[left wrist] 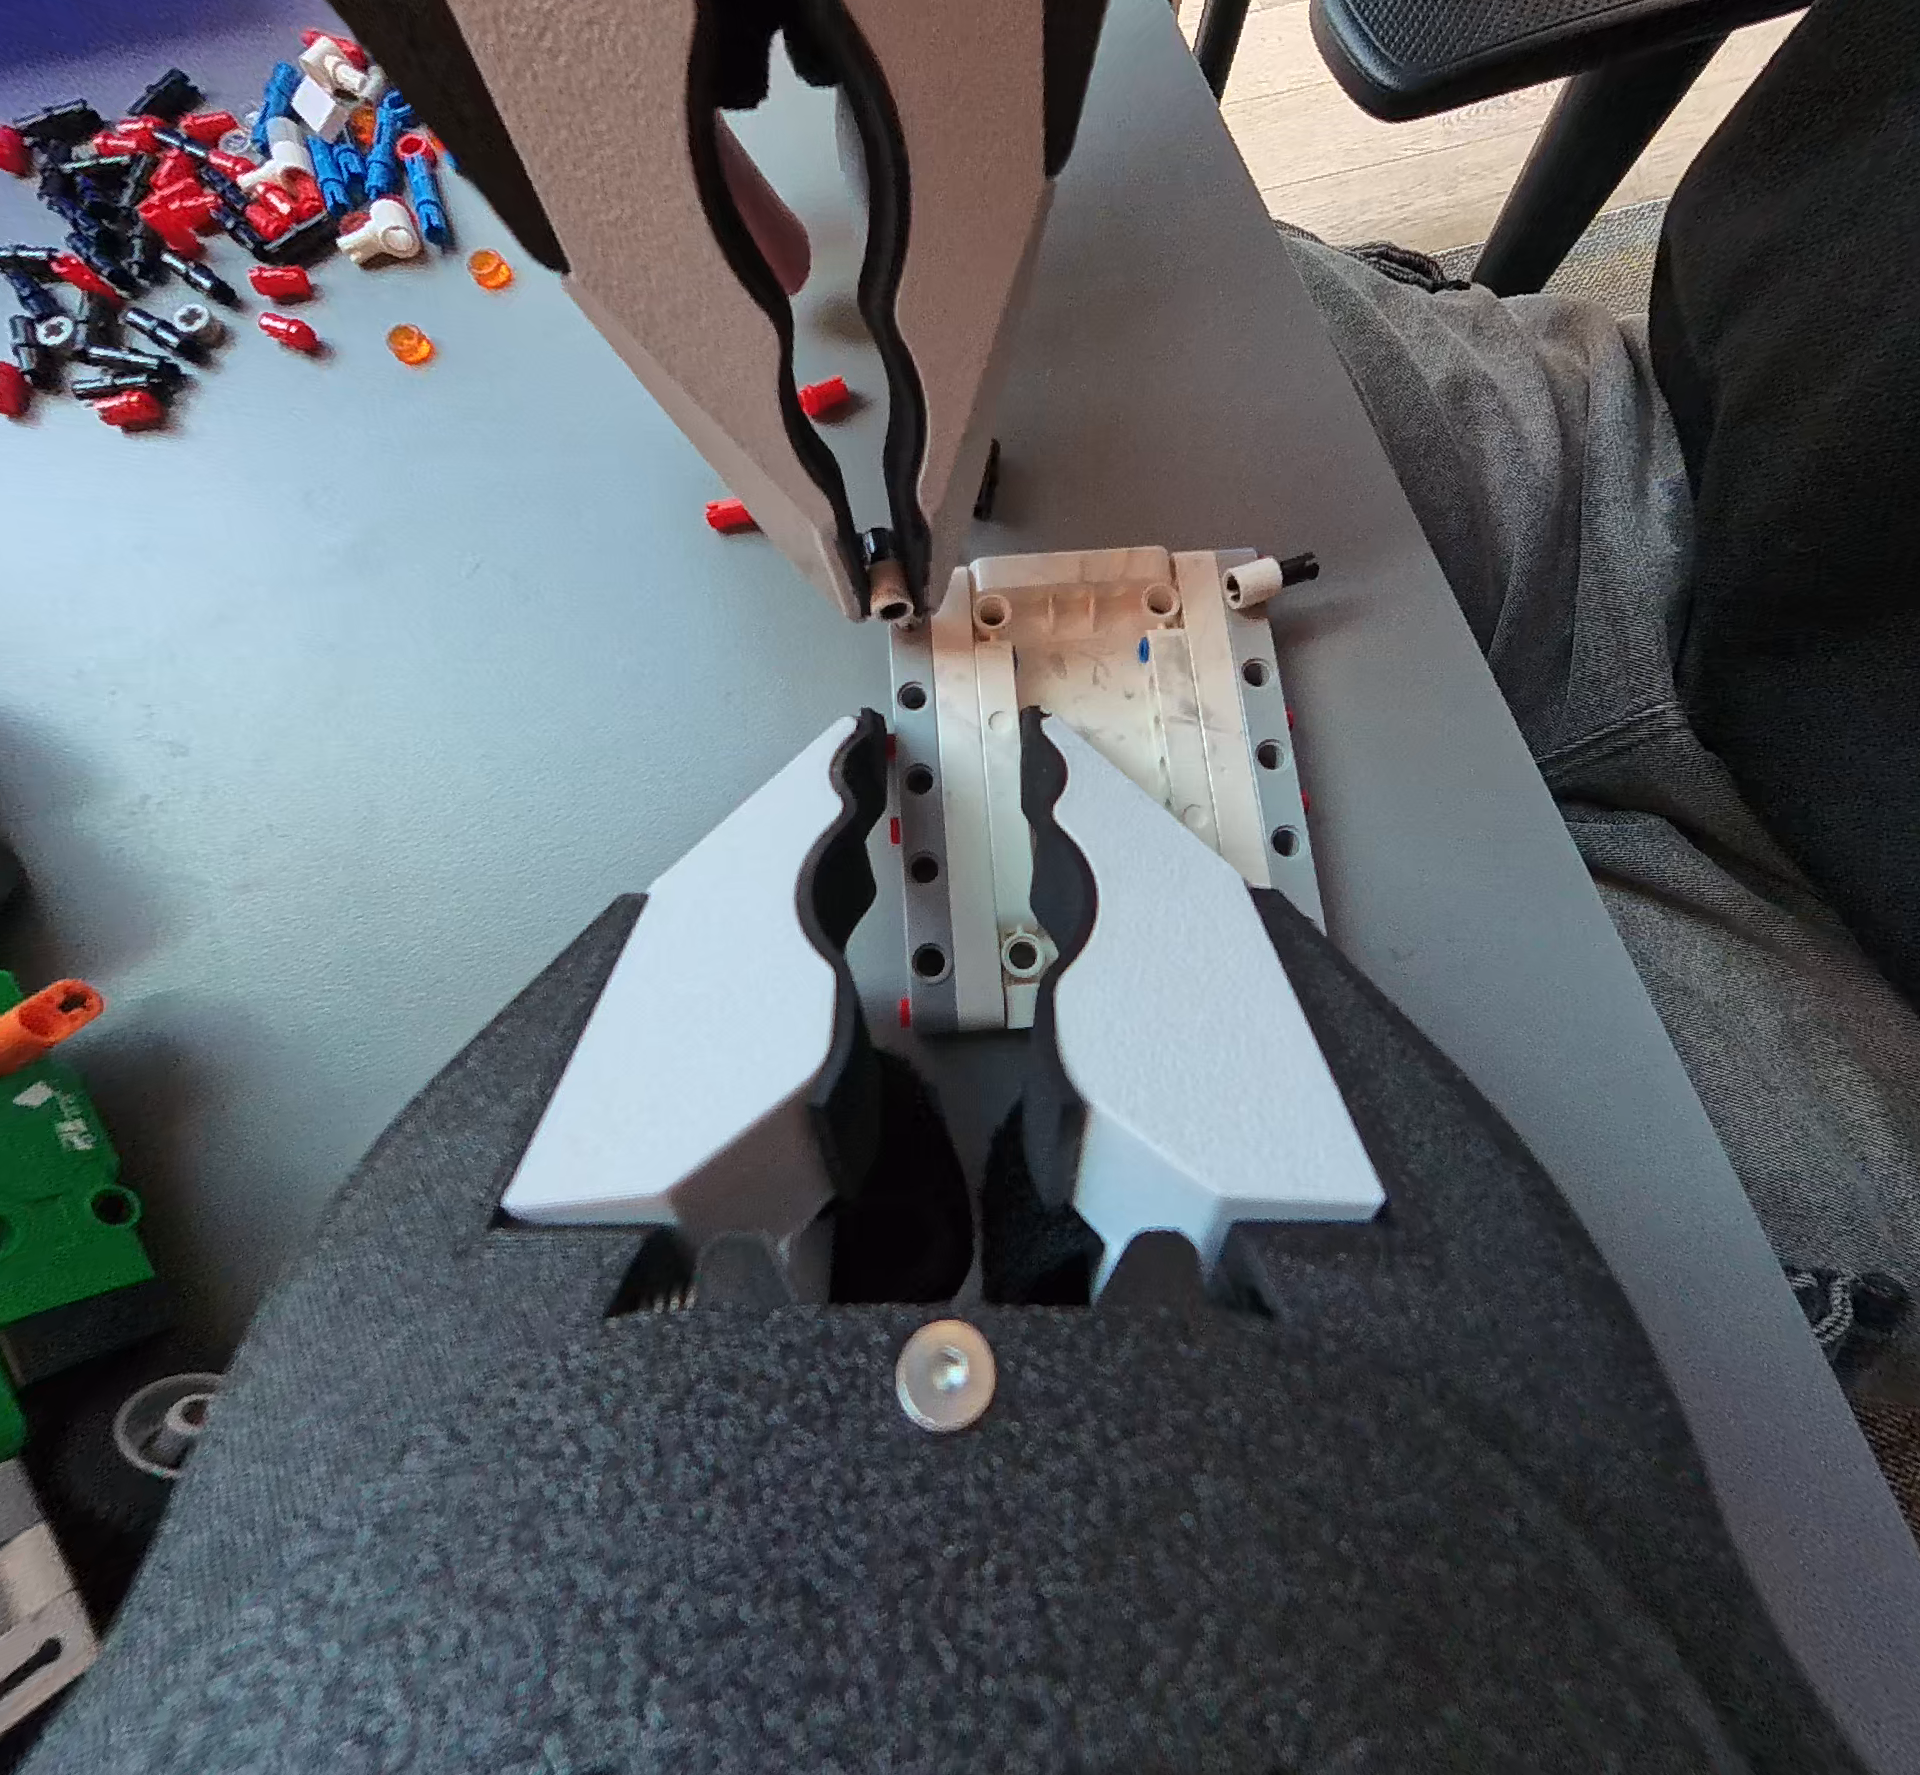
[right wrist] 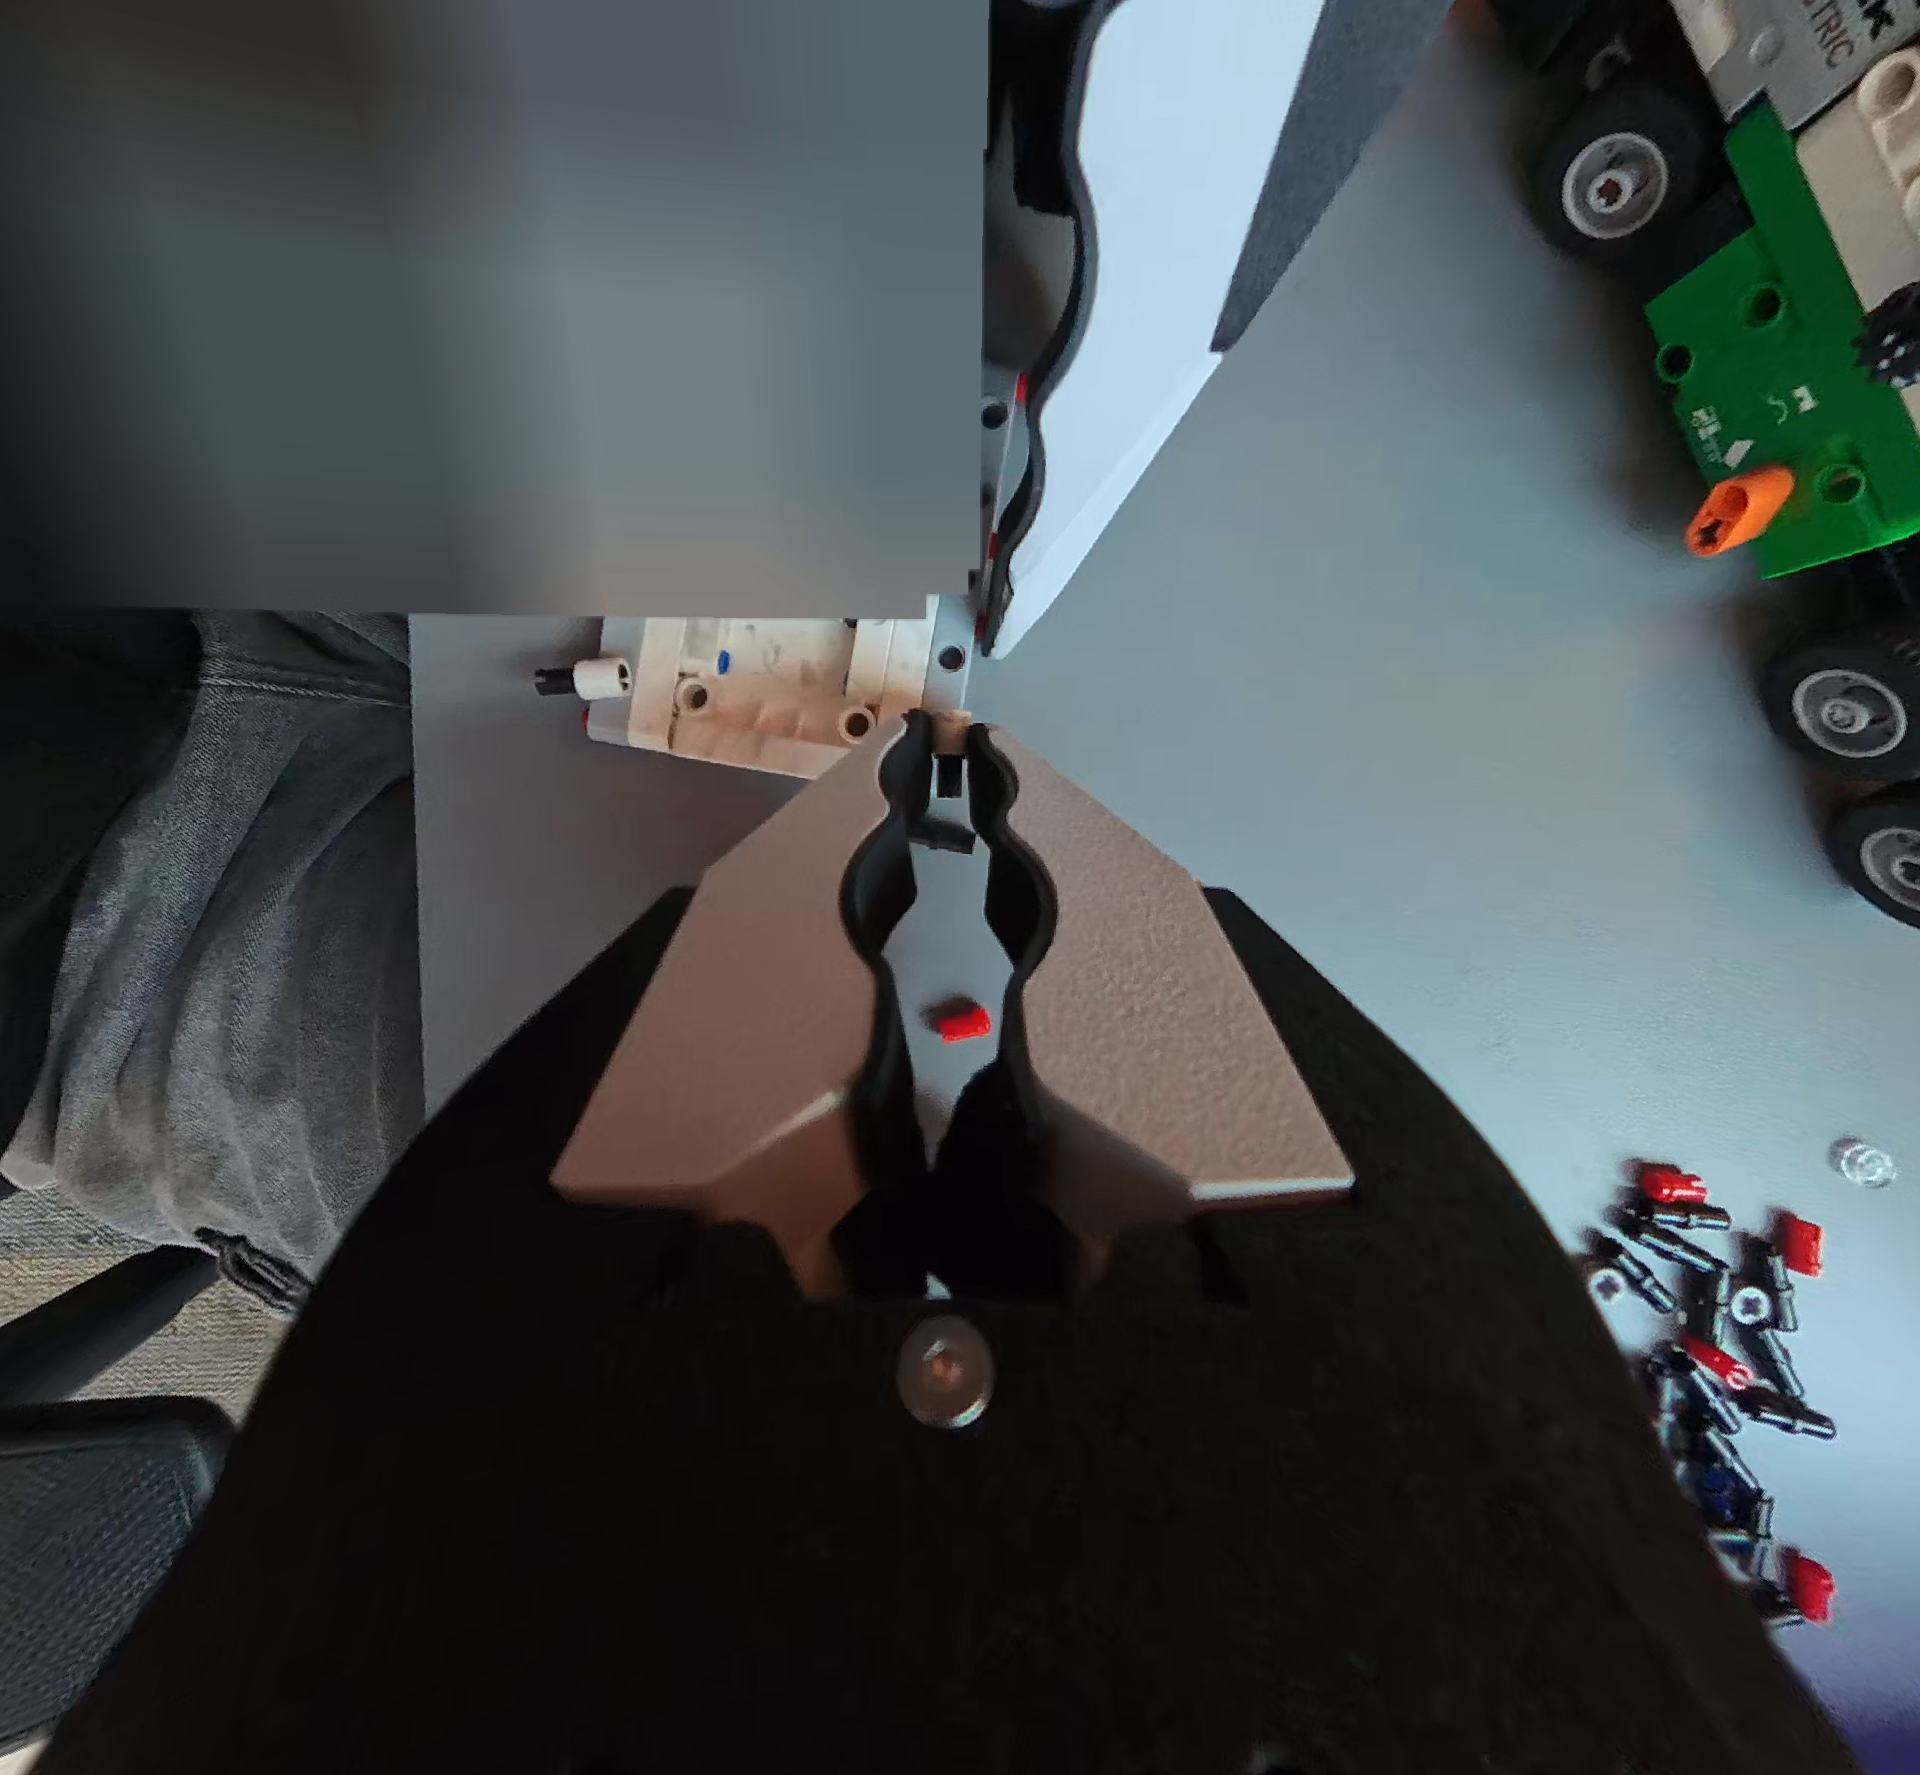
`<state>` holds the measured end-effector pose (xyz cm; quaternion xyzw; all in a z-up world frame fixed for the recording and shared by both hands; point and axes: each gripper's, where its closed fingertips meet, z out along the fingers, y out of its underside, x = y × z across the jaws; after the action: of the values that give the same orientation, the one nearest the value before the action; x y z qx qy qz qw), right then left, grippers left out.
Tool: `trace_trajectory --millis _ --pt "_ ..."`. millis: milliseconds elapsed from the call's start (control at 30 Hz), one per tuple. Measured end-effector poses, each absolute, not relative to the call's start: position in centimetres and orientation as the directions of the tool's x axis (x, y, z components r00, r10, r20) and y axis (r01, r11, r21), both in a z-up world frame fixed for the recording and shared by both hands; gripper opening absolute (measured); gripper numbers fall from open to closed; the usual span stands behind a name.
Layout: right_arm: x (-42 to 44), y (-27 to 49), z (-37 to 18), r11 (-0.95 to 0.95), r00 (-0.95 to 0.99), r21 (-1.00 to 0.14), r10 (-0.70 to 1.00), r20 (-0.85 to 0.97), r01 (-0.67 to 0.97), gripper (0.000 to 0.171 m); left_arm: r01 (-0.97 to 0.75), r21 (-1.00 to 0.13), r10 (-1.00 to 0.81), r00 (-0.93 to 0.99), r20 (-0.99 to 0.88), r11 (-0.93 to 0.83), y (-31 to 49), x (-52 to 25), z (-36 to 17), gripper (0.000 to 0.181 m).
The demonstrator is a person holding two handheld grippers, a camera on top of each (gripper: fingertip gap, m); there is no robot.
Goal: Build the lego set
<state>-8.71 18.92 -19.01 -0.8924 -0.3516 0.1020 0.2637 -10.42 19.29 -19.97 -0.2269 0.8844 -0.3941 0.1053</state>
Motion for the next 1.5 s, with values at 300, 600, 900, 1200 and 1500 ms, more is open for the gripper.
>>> trace_trajectory --millis 300,600,900,1200,1500 --pt "-8.73 19.0 -18.98 -0.506 0.689 -0.561 0.705 0.169 0.655 0.005 -0.321 -0.745 -0.483 -0.876 -0.002 0.585 19.28 -10.43 -19.97 0.024" --pt "-9.05 18.95 -19.12 -0.426 0.642 -0.555 0.714 0.279 0.715 0.005 -0.324 -0.744 -0.487 -0.874 -0.002 0.584 19.3 -10.36 -19.98 0.024" --pt "-8.48 18.66 -19.31 -0.539 0.723 -0.625 0.689 0.058 0.564 0.005 -0.321 -0.744 -0.49 -0.872 -0.011 0.586 19.44 -10.15 -20.0 0.024" --pt "-8.83 18.87 -19.26 -0.626 0.741 -0.581 0.669 -0.057 0.52 0.004 -0.317 -0.743 -0.475 -0.88 -0.002 0.589 19.34 -10.36 -20.02 0.025" --pt "-9.18 19.24 -19.5 -0.604 0.692 -0.562 0.718 -0.076 0.566 0.004 -0.313 -0.743 -0.47 -0.883 -0.002 0.591 19.27 -10.43 -20.03 0.025"
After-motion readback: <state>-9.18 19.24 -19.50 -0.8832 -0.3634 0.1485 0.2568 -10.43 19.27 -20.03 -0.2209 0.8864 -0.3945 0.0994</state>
